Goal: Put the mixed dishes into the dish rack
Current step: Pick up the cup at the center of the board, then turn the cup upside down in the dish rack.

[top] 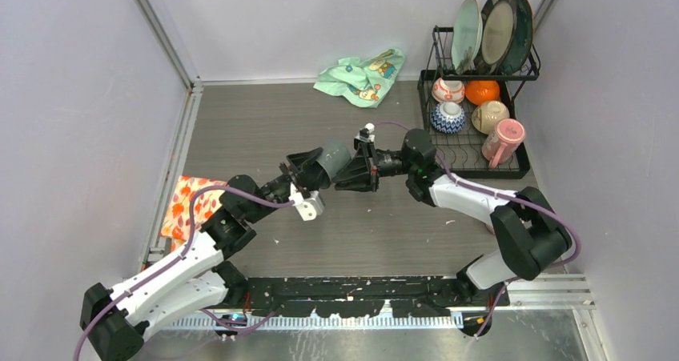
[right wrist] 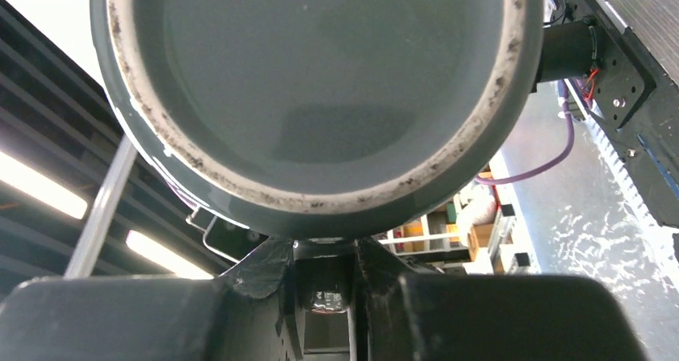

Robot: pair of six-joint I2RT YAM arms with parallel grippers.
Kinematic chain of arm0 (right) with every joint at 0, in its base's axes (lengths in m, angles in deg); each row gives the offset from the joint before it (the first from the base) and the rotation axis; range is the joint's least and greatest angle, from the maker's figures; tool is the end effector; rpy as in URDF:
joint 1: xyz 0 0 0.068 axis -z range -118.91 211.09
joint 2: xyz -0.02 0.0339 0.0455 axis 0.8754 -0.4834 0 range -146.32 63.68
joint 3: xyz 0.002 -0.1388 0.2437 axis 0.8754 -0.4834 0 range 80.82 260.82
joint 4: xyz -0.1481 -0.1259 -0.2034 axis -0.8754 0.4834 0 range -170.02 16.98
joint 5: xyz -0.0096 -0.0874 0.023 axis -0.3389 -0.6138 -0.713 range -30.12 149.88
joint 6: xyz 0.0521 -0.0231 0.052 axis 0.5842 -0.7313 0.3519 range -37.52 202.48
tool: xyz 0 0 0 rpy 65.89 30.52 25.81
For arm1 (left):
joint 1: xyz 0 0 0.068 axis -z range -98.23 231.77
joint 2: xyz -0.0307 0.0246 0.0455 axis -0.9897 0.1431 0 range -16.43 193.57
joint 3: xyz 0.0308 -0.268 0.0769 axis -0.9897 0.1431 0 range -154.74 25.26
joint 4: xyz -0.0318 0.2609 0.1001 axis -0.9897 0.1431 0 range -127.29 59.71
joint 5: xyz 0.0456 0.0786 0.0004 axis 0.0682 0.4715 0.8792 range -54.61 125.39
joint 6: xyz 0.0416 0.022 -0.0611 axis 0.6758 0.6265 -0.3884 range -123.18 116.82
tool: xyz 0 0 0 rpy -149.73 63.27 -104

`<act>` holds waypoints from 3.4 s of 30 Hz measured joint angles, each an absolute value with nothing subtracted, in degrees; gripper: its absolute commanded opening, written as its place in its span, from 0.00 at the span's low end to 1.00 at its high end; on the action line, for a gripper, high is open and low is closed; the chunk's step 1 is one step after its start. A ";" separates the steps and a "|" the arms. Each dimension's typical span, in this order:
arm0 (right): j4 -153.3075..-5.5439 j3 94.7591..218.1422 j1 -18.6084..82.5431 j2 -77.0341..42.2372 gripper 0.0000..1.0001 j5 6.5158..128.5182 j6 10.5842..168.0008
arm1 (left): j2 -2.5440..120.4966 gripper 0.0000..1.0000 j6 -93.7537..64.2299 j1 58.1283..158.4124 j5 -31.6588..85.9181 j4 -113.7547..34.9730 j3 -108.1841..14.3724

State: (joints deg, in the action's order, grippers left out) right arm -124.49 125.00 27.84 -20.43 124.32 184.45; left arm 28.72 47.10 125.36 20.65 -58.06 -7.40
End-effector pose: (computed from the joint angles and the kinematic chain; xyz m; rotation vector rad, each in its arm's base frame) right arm 0.2491 0.2341 0.2672 -0.0021 -2.0569 -2.1085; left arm 0.1600 -0.1754 0.3271 1.1788 0.8121 -0.0872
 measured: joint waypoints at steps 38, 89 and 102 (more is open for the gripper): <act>-78.00 134.86 37.76 -15.34 0.01 103.10 153.41 | 31.03 1.00 3.98 124.67 48.30 -18.48 -29.70; -59.16 136.06 51.36 -14.80 0.01 35.39 113.96 | 32.10 0.99 -9.99 116.77 48.01 -3.18 -24.32; -66.96 134.88 59.75 -25.31 0.01 41.70 109.74 | 32.06 1.00 -9.68 117.02 47.77 -3.20 -24.32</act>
State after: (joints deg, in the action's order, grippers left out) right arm -66.96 134.88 59.75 -25.31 41.70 109.74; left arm 32.06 -9.68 117.02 47.77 -3.20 -24.32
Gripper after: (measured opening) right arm 0.226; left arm 0.995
